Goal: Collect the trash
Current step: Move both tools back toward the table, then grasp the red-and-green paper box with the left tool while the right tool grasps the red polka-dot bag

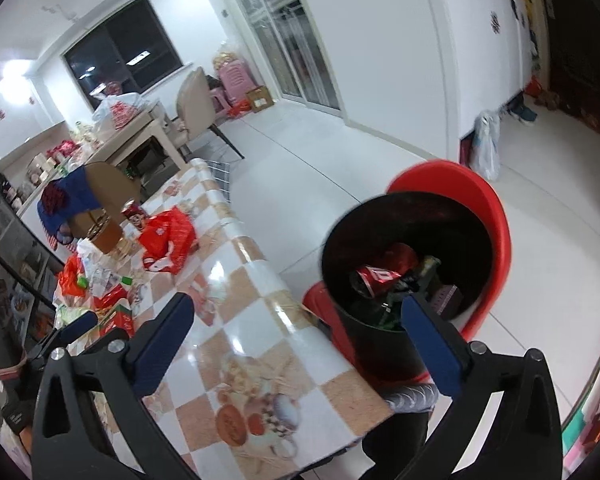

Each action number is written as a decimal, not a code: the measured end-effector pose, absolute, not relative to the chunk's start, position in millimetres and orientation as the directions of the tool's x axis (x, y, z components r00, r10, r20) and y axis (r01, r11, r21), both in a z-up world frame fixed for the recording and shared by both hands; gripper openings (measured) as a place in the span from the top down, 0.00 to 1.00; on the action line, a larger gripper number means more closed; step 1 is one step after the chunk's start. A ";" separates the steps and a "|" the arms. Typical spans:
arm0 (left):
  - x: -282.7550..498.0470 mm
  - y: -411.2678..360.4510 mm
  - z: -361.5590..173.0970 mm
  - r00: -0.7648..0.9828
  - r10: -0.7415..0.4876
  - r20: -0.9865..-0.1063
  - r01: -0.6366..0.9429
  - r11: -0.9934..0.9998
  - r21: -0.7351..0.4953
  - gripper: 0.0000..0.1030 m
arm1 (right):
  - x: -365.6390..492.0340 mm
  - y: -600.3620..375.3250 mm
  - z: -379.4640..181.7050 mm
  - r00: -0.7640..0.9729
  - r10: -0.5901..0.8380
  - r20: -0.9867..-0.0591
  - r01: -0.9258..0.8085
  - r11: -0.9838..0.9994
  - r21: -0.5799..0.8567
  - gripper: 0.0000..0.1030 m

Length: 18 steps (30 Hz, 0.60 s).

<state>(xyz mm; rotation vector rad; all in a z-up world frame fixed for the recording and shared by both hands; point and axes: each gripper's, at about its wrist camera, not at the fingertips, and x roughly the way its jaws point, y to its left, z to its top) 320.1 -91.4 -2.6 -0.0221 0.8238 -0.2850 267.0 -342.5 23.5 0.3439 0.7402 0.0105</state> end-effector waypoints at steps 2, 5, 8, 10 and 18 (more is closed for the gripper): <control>323.8 -67.1 -10.7 0.642 -0.207 -0.738 0.175 0.977 -0.121 0.00 | 270.8 -328.0 25.8 0.729 0.148 -0.668 0.085 0.949 0.303 0.00; 332.0 -33.8 -24.1 0.626 -0.121 -0.771 0.059 0.992 -0.107 0.00 | 276.5 -306.6 26.9 0.707 0.167 -0.687 0.050 0.958 0.284 0.00; 344.4 0.2 -41.1 0.588 -0.079 -0.805 -0.061 0.988 -0.141 0.00 | 280.4 -287.0 25.9 0.692 0.176 -0.700 0.024 0.964 0.265 0.00; 353.9 22.2 -53.6 0.559 -0.058 -0.827 -0.140 0.977 -0.163 0.00 | 281.8 -276.7 24.1 0.683 0.189 -0.706 0.008 0.964 0.266 0.00; 390.6 43.0 -84.5 0.470 -0.011 -0.882 -0.258 0.955 -0.149 0.00 | 291.8 -242.1 11.4 0.642 0.222 -0.734 -0.054 0.968 0.246 0.00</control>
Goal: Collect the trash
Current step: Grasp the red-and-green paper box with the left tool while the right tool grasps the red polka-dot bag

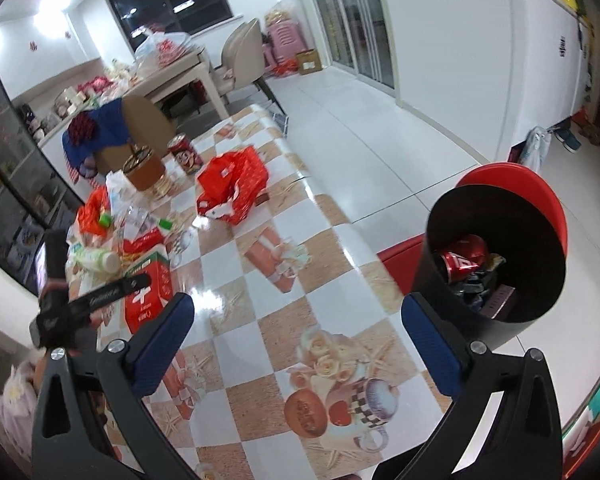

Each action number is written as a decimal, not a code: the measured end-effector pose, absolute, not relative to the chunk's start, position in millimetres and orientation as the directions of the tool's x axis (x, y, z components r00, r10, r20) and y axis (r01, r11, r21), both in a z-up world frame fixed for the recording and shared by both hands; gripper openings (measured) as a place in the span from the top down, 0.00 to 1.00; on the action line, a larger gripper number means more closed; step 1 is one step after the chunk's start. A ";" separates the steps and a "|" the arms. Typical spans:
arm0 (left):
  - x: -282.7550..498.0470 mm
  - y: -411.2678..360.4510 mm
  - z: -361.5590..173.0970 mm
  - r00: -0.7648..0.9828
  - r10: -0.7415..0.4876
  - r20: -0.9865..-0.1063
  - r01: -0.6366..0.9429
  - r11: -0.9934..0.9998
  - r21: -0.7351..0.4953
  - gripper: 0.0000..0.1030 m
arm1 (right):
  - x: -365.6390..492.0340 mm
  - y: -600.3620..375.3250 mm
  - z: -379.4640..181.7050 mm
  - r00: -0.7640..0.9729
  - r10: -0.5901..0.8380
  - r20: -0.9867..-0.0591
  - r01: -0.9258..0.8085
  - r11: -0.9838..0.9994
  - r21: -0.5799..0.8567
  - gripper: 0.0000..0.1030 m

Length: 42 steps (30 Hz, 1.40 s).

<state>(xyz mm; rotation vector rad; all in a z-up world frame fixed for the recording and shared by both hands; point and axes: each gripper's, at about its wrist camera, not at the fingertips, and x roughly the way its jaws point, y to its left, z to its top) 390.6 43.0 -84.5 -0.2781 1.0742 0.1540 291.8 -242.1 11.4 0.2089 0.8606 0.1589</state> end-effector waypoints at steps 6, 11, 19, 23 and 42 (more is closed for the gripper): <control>404.7 48.9 -101.7 0.408 0.030 -0.912 -0.308 0.945 -0.107 0.00 | 301.8 -228.5 5.9 0.623 0.245 -0.743 -0.079 0.965 0.252 0.00; 405.1 59.7 -110.3 0.395 0.018 -0.919 -0.322 0.939 -0.120 0.00 | 317.0 -214.9 5.5 0.611 0.256 -0.749 -0.107 0.964 0.242 0.00; 408.3 67.7 -116.9 0.409 -0.019 -0.912 -0.271 0.952 -0.141 0.00 | 364.6 -188.9 3.2 0.597 0.282 -0.751 -0.133 0.958 0.253 0.00; 407.1 67.7 -116.2 0.437 -0.022 -0.899 -0.231 0.963 -0.136 0.00 | 397.3 -172.4 -5.6 0.584 0.296 -0.756 -0.141 0.954 0.264 0.00; 399.0 72.8 -116.4 0.495 -0.049 -0.867 -0.173 0.973 -0.154 0.00 | 521.8 -120.6 -78.0 0.528 0.264 -0.808 -0.096 0.963 0.252 0.00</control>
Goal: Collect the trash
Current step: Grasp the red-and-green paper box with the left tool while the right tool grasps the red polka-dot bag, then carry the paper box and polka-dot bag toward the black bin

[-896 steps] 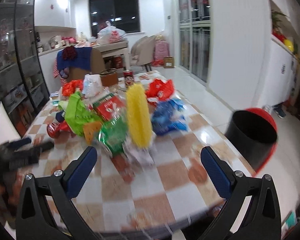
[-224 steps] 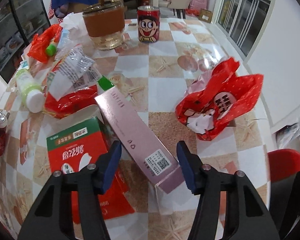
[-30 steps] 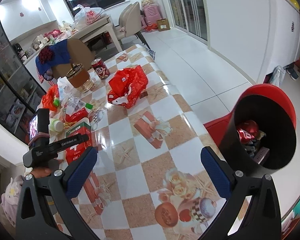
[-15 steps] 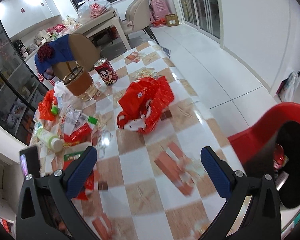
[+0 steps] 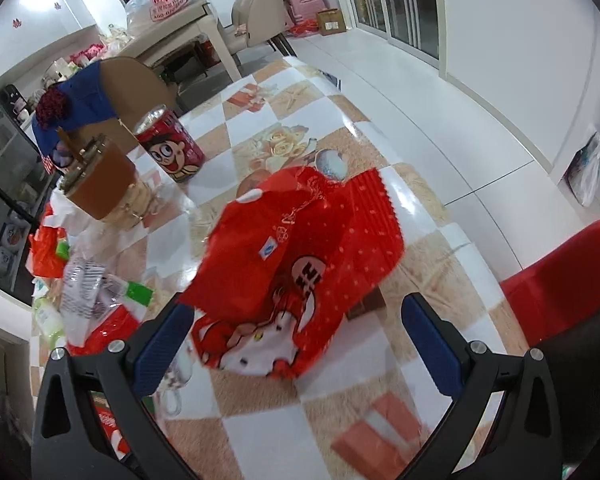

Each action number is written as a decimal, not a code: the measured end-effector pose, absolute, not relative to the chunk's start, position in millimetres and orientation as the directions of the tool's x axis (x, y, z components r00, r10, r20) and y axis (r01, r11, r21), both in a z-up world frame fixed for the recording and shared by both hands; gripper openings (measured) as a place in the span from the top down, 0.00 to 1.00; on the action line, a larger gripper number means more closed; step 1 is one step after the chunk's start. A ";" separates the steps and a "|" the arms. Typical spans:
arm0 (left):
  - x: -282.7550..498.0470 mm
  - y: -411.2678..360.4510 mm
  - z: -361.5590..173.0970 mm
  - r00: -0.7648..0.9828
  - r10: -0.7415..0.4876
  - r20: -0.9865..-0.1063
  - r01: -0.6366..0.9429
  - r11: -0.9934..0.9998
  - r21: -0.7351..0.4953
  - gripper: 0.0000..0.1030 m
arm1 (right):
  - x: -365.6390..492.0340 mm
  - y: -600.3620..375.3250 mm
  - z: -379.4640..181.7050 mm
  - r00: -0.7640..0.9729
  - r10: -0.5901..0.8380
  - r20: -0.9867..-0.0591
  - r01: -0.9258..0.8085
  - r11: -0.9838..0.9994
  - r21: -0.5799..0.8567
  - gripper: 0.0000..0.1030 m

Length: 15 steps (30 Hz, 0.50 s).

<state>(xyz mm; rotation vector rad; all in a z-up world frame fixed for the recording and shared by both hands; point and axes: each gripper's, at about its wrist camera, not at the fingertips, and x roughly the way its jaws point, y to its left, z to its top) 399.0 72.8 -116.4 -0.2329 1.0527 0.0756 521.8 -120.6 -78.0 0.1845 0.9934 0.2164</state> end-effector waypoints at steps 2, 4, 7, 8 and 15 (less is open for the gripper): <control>397.8 73.3 -116.0 0.499 -0.053 -0.865 -0.173 0.972 -0.159 0.00 | 525.3 -119.0 -83.2 0.521 0.266 -0.811 -0.099 0.963 0.253 0.00; 395.7 74.4 -115.6 0.505 -0.057 -0.861 -0.172 0.971 -0.165 0.00 | 526.7 -118.8 -86.4 0.519 0.270 -0.811 -0.102 0.962 0.255 0.09; 390.8 77.2 -115.5 0.516 -0.054 -0.855 -0.176 0.970 -0.168 0.00 | 526.7 -118.5 -89.9 0.508 0.253 -0.824 -0.105 0.967 0.232 0.54; 388.8 77.5 -115.4 0.519 -0.053 -0.853 -0.175 0.970 -0.166 0.00 | 525.1 -119.3 -89.0 0.512 0.258 -0.820 -0.108 0.966 0.237 0.57; 376.8 76.7 -113.9 0.528 -0.050 -0.847 -0.162 0.974 -0.159 0.00 | 495.8 -120.5 -74.6 0.517 0.273 -0.811 -0.161 0.962 0.221 0.62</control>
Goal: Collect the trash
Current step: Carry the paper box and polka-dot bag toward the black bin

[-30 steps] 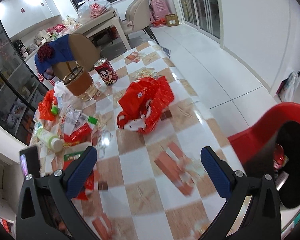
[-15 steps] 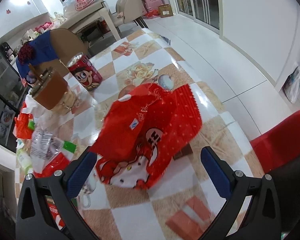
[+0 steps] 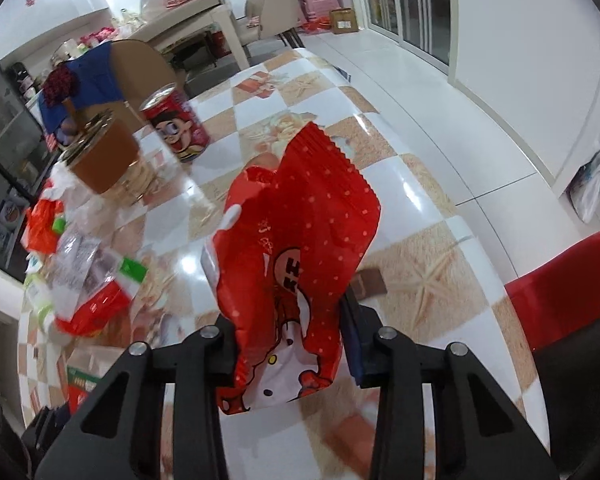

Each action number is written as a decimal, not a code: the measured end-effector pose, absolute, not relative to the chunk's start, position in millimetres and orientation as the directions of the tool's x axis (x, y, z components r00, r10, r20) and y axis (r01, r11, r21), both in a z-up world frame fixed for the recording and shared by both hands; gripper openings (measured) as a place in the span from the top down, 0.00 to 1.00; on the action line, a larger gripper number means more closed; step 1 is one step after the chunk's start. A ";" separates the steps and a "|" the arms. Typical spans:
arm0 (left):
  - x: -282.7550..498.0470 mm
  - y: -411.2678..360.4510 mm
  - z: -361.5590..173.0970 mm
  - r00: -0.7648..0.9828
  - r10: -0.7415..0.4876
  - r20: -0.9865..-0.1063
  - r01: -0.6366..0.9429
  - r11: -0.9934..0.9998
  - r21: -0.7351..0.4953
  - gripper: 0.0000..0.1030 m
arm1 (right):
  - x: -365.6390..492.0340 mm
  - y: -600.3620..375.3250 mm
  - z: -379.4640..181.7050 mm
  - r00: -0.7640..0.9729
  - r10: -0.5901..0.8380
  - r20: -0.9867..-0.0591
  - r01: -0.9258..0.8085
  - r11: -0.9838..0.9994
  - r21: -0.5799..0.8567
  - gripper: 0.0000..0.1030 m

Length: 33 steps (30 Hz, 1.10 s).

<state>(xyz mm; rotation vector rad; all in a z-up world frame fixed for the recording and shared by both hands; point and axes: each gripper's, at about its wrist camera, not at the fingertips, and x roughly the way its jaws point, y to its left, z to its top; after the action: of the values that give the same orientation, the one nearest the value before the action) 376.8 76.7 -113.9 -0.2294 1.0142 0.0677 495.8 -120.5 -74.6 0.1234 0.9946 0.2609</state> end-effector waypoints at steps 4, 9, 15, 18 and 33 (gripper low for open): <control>367.8 75.1 -109.3 0.535 -0.050 -0.844 -0.156 0.975 -0.156 0.00 | 472.8 -124.5 -67.3 0.511 0.293 -0.808 -0.185 0.955 0.230 0.62; 351.1 73.8 -97.9 0.549 -0.065 -0.834 -0.145 0.974 -0.172 0.00 | 439.5 -134.0 -57.4 0.506 0.304 -0.807 -0.190 0.952 0.240 0.62; 324.3 66.9 -84.6 0.560 -0.076 -0.825 -0.119 0.978 -0.171 0.00 | 393.3 -148.7 -47.0 0.502 0.304 -0.810 -0.182 0.952 0.245 0.62; 311.8 61.2 -77.8 0.566 -0.082 -0.820 -0.097 0.982 -0.165 0.00 | 368.8 -159.3 -39.3 0.510 0.307 -0.803 -0.177 0.952 0.251 0.62; 254.0 15.3 -43.5 0.608 -0.157 -0.778 0.054 0.986 -0.157 0.00 | 266.9 -198.6 -19.4 0.579 0.305 -0.757 -0.149 0.951 0.269 0.62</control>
<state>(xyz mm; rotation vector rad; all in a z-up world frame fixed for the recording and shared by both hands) 254.0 15.3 -43.5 -0.1221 0.9100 -0.1220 266.9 -198.6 -19.4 0.1835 0.9171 0.2672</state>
